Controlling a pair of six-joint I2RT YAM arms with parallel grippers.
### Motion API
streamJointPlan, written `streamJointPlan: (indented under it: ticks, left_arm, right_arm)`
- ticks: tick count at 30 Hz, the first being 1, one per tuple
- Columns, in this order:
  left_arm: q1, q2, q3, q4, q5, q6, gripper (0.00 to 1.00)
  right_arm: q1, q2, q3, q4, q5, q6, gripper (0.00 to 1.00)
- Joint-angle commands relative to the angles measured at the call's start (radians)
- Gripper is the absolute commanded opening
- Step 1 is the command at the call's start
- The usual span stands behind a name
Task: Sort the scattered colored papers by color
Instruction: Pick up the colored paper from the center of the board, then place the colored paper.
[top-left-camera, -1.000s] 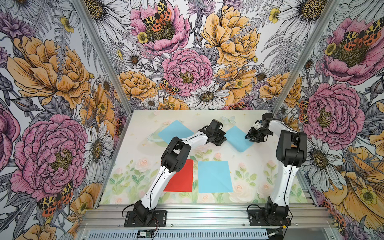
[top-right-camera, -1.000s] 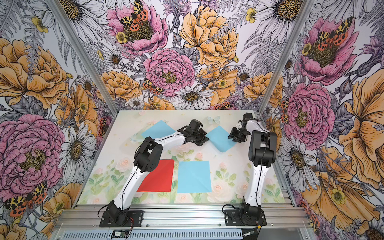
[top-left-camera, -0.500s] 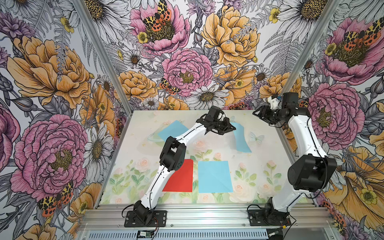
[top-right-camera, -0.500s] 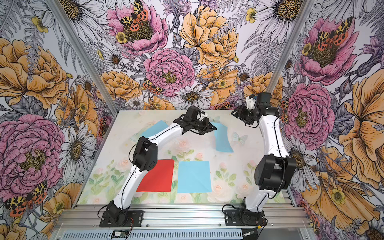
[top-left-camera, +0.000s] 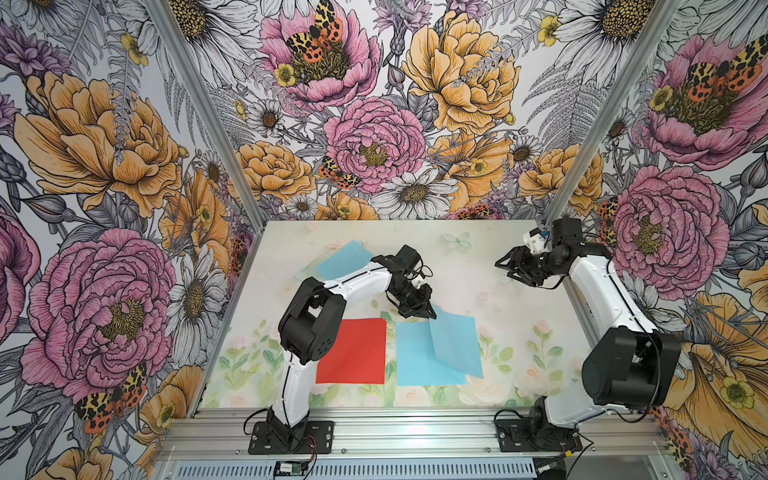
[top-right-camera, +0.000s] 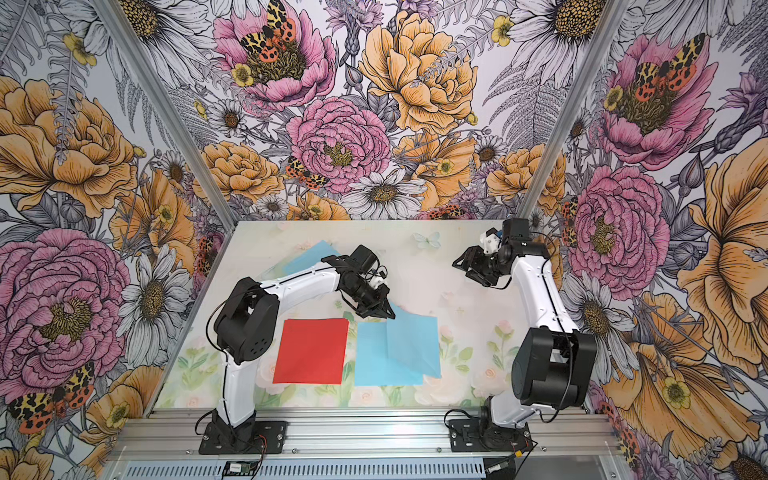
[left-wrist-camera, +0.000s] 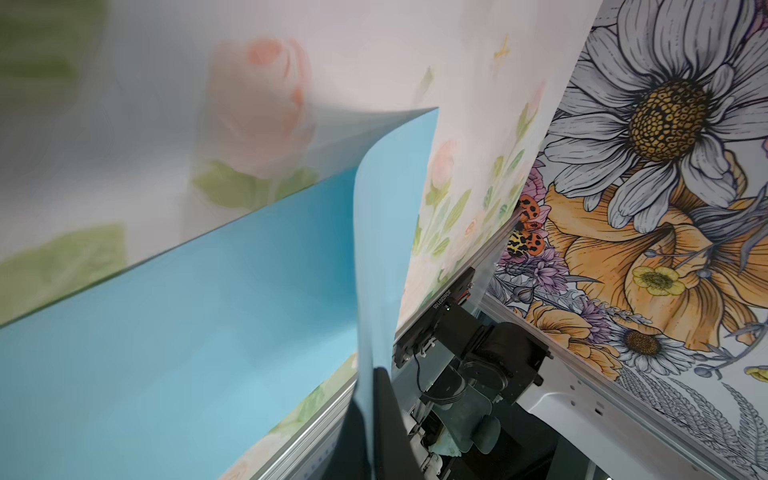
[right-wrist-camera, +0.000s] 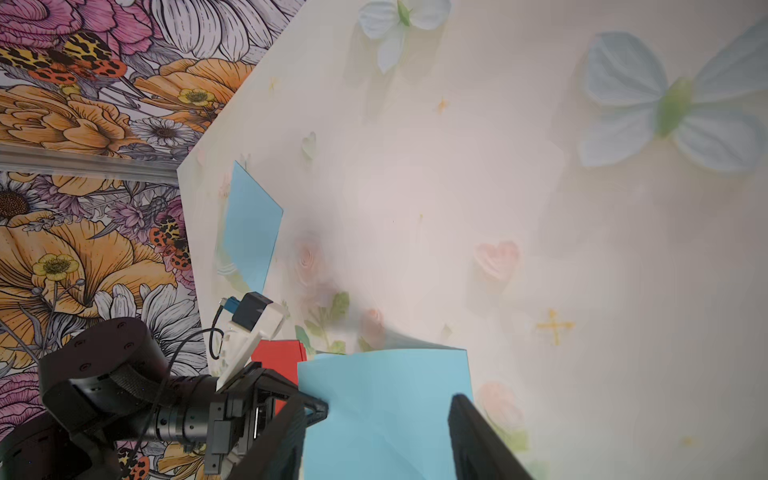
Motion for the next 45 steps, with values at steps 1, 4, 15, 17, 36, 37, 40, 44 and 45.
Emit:
streamJointPlan:
  ticks: [1,4,15,17,36,37,40,44,45]
  left_arm:
    - [-0.018,-0.046,-0.028,-0.046,-0.088,0.087,0.00]
    - [-0.025,-0.050,-0.033,-0.085,-0.143,0.105,0.00]
    - [-0.041,-0.142,-0.089,-0.124,-0.365,0.064,0.00]
    - [-0.052,-0.150,-0.094,-0.122,-0.398,0.055,0.00]
    - [-0.079,-0.146,-0.116,-0.124,-0.410,0.035,0.00]
    - [-0.079,-0.149,-0.120,-0.122,-0.410,0.033,0.00]
    - [-0.077,-0.161,-0.133,-0.123,-0.417,0.030,0.00]
    - [-0.070,-0.173,-0.146,-0.124,-0.425,0.028,0.00]
    - [-0.067,-0.174,-0.148,-0.123,-0.428,0.027,0.00]
  right_arm:
    - [0.053,-0.088,-0.102,0.056,0.039,0.047,0.58]
    - [0.098,-0.140,-0.219,0.133,0.047,0.112,0.57]
    - [0.266,-0.220,-0.367,0.207,0.132,0.204,0.57]
    - [0.293,-0.221,-0.392,0.234,0.144,0.226,0.57]
    - [0.504,0.107,-0.397,0.499,0.210,0.283,0.23]
    - [0.507,0.114,-0.394,0.499,0.217,0.282,0.23]
    - [0.510,0.136,-0.392,0.499,0.226,0.269,0.20]
    - [0.511,0.145,-0.387,0.497,0.235,0.261,0.19]
    - [0.511,0.143,-0.385,0.497,0.236,0.261,0.19]
